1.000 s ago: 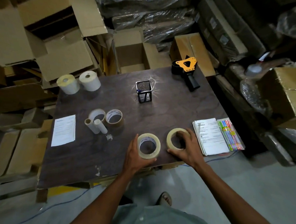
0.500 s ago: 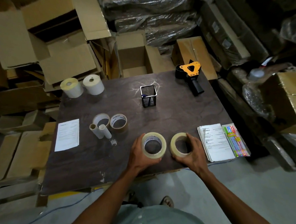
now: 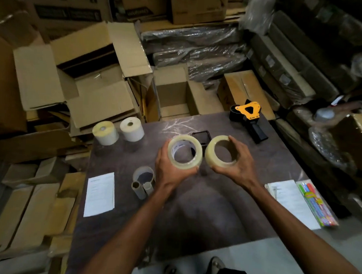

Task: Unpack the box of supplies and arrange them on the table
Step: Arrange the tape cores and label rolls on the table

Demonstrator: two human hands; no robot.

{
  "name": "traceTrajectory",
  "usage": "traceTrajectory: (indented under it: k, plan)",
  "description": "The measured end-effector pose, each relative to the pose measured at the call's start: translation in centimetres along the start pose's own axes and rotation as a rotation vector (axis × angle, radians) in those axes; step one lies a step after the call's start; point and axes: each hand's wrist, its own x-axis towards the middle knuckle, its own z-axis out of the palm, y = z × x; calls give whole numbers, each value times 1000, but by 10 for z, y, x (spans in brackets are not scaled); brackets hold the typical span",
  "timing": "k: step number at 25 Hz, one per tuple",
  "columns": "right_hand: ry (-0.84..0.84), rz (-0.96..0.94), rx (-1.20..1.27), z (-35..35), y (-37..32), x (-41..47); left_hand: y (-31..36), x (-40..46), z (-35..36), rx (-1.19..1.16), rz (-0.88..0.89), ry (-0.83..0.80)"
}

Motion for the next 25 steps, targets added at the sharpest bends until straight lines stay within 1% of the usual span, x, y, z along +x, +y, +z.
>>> traceTrajectory:
  k: [3,7,10,13,16,20,22,25]
  plan:
    - [-54,-40,-30,16,-20,58,-18,49,-8,38,-96,36]
    - [-106,-28,-43,48,-24,136,-51,102,-2,70,-188,58]
    - [-172,-10,-55,77,-10,192,-86,139,17,120,-398,24]
    - [-278,29,-89,102,10,236,-115,165,38,133,-511,41]
    - [-415,46,-127,124,36,269,-139,183,57,143,-560,86]
    - [-605,-4,-104,146,70,290,-164,192,75,210,-543,115]
    - [-648,-28,-98,153,81,294,-172,197,80,226,-525,122]
    - [-654,-42,-69,162,92,295,-189,205,84,241,-521,135]
